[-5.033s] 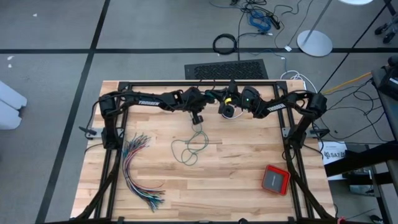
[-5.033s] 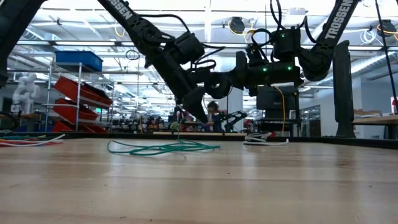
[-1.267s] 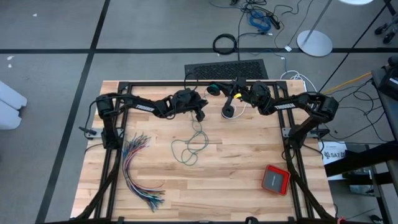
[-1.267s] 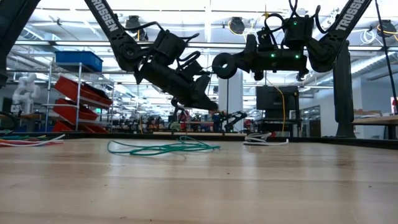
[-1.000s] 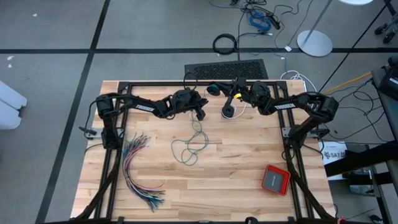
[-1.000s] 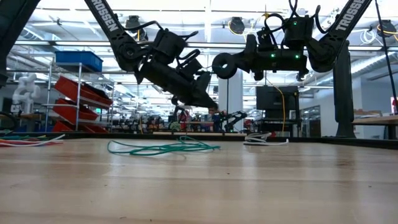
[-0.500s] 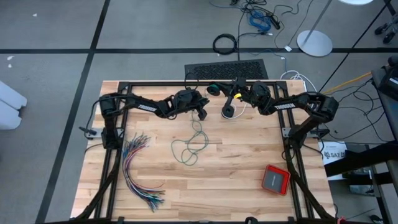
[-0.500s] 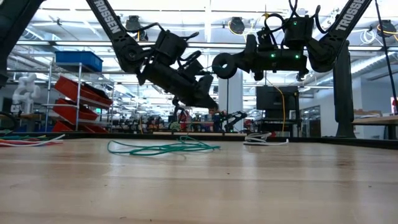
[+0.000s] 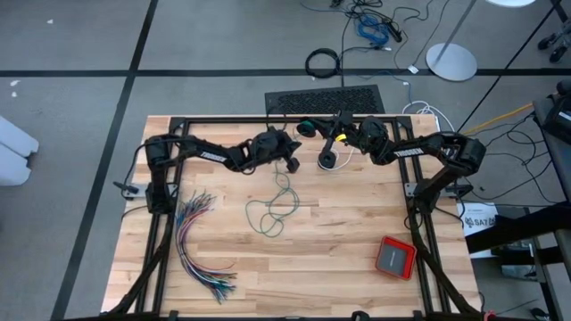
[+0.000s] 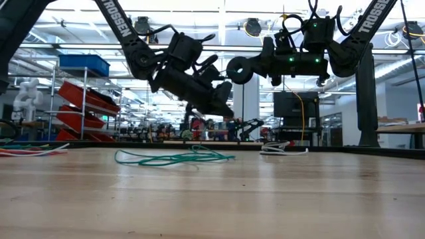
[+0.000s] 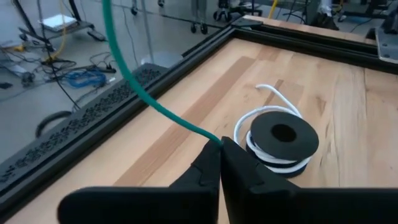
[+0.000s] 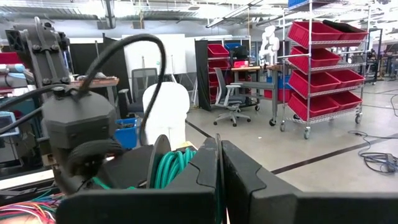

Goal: Coil cords
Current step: Coil the green wire onto the spool

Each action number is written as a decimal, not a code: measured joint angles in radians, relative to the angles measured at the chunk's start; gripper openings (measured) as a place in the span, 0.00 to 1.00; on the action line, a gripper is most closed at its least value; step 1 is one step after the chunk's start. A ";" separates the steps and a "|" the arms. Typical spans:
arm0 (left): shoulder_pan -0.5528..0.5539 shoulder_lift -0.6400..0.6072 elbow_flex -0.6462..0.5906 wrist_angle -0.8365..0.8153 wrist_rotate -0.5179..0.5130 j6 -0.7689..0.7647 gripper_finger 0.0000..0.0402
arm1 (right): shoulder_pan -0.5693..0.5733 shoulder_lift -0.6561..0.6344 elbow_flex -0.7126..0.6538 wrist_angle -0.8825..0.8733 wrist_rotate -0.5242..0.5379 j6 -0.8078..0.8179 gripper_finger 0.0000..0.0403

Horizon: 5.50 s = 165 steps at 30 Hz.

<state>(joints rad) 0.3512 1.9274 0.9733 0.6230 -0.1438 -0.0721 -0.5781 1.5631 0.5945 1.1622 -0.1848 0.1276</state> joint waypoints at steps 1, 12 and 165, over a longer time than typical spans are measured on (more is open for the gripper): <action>-0.005 0.000 0.000 0.004 -0.017 0.005 0.01 | 0.000 0.000 0.000 0.000 0.000 0.000 0.00; -0.021 0.001 0.119 -0.118 -0.060 0.065 0.00 | 0.009 0.000 0.000 -0.017 0.048 -0.018 0.00; 0.049 0.008 0.182 -0.542 0.216 0.262 0.00 | 0.168 0.432 -0.133 0.205 0.269 -0.158 0.00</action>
<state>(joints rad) 0.4006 1.9358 1.1553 0.0815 0.0721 0.1899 -0.4105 1.9954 0.4614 1.3669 0.0843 -0.0307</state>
